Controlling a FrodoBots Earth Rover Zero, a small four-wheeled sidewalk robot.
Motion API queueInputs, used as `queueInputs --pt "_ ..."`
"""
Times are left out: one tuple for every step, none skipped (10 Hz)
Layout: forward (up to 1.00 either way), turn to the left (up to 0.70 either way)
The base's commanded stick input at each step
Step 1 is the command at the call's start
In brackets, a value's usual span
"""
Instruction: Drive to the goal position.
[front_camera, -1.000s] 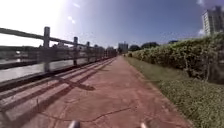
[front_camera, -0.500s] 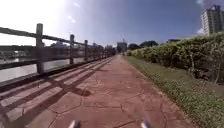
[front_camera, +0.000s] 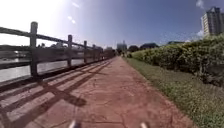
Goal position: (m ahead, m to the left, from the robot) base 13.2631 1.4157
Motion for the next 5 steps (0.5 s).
queueInputs --pt "0.50 0.00" --pt "0.50 0.00" --pt "0.50 0.00" --pt "0.50 0.00" --pt "0.50 0.00"
